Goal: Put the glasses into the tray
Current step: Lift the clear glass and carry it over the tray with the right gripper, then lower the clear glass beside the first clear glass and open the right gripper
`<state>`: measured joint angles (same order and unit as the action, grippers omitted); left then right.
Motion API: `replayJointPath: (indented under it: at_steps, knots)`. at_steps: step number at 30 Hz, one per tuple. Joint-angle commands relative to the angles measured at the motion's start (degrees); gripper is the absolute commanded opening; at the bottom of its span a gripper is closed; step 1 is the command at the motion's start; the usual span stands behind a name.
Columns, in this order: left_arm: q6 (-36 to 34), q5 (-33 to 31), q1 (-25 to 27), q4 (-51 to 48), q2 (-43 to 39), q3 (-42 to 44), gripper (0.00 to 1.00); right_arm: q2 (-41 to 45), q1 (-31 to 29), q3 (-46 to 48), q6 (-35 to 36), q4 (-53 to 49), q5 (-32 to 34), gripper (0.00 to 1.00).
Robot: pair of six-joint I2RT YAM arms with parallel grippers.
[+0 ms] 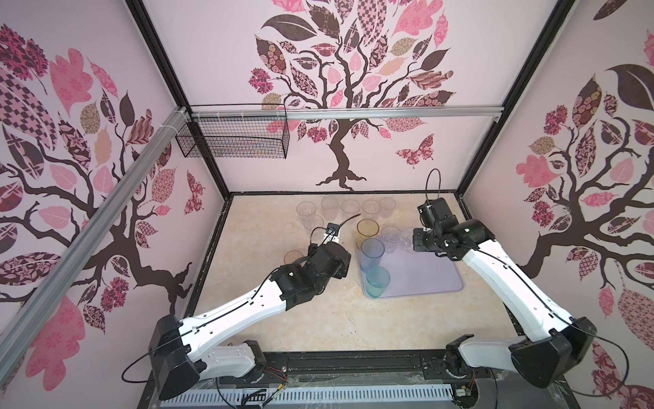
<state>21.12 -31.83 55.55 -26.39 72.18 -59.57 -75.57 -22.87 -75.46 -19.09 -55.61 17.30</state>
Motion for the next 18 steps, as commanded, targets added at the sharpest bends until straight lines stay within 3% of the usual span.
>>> replayJointPath:
  at_steps: [1, 7, 12, 18]
  knots:
    - [1.51, 0.72, -0.09, 3.85, 0.50, 3.77, 0.80, -2.69, 0.29, 2.39, 0.05, 0.53, 1.60, 0.00]
    - [-2.39, 9.00, -0.09, 3.82, 3.13, 4.18, 0.83, -8.03, 0.29, 5.76, -0.71, 5.85, -1.65, 0.00]
    - [-1.35, 9.14, -0.18, -1.55, 7.12, 0.94, 0.84, -14.04, 0.44, 4.44, -0.45, 8.60, -4.49, 0.00]
    - [-0.46, 9.12, -1.26, -0.44, 6.50, 2.77, 0.85, -18.25, 1.48, 3.16, 0.41, 10.15, -5.68, 0.00]
